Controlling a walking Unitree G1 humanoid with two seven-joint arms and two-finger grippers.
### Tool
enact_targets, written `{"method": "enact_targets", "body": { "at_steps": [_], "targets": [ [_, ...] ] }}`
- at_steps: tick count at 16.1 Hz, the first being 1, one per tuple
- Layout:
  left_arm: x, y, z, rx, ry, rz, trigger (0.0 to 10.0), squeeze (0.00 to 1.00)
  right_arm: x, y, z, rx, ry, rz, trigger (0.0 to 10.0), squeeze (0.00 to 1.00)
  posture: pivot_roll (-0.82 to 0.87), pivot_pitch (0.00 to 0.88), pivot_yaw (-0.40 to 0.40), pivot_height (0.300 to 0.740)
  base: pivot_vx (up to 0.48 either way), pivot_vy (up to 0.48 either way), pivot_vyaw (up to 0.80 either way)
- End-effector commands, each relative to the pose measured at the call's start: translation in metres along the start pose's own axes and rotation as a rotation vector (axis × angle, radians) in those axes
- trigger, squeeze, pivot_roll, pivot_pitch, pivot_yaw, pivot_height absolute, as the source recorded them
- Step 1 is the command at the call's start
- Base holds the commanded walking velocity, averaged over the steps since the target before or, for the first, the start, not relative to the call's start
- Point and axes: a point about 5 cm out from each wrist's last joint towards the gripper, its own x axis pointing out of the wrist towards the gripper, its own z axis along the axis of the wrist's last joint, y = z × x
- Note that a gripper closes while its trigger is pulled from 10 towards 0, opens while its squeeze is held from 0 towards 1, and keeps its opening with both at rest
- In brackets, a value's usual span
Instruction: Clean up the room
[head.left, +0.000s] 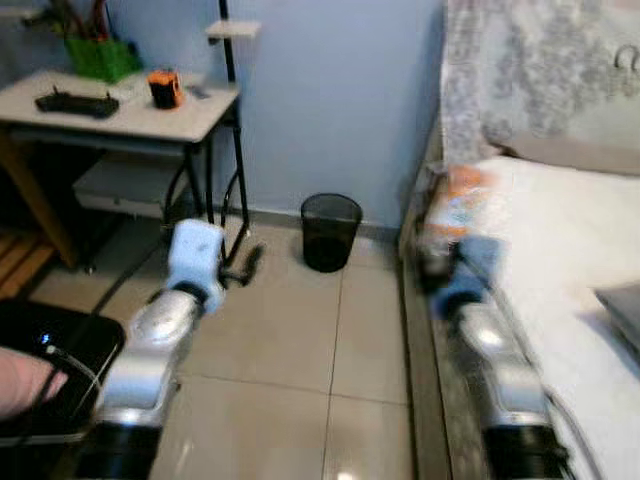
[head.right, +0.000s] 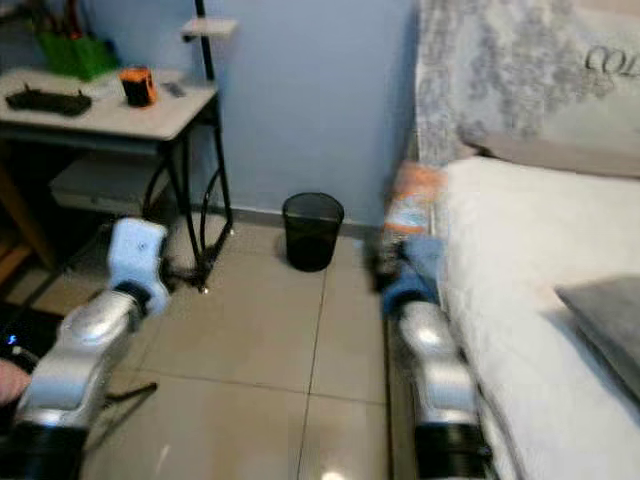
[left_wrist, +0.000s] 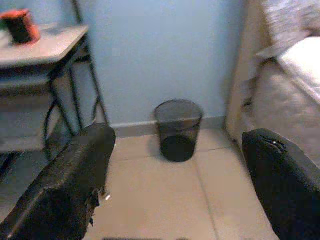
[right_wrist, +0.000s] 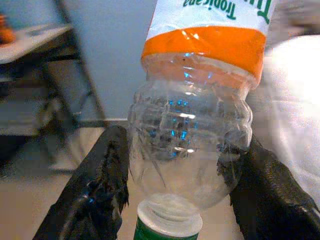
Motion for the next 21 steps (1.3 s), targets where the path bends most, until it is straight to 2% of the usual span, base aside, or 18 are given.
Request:
{"method": "enact_targets", "body": {
  "at_steps": [1, 7, 12, 21],
  "targets": [
    [0.0026, -0.0047, 0.0076, 0.007, -0.025, -0.013, 10.0, 0.00, -0.0033, -0.0146, 0.0031, -0.008, -0.003, -0.046, 10.0, 0.00, -0.03, 0.000, -0.040, 0.740, 0.334, 0.000, 0.00],
    [0.0060, -0.0058, 0.0105, 0.033, -0.023, -0.020, 10.0, 0.00, 0.0003, -0.0146, 0.0034, -0.018, -0.001, -0.052, 10.0, 0.00, -0.04, 0.000, -0.038, 0.740, 0.312, 0.000, 0.00],
    [0.0085, -0.0099, 0.0106, 0.026, -0.022, -0.030, 10.0, 0.00, 0.0027, -0.0119, 0.0081, -0.015, -0.014, -0.041, 10.0, 0.00, -0.05, 0.000, -0.027, 0.740, 0.308, 0.000, 0.00],
    [0.0069, -0.0103, 0.0102, 0.019, -0.019, -0.045, 10.0, 0.00, 0.0005, -0.0127, 0.0038, 0.002, 0.002, -0.049, 10.0, 0.00, -0.04, 0.000, -0.027, 0.740, 0.330, 0.000, -0.08]
  ]
}}
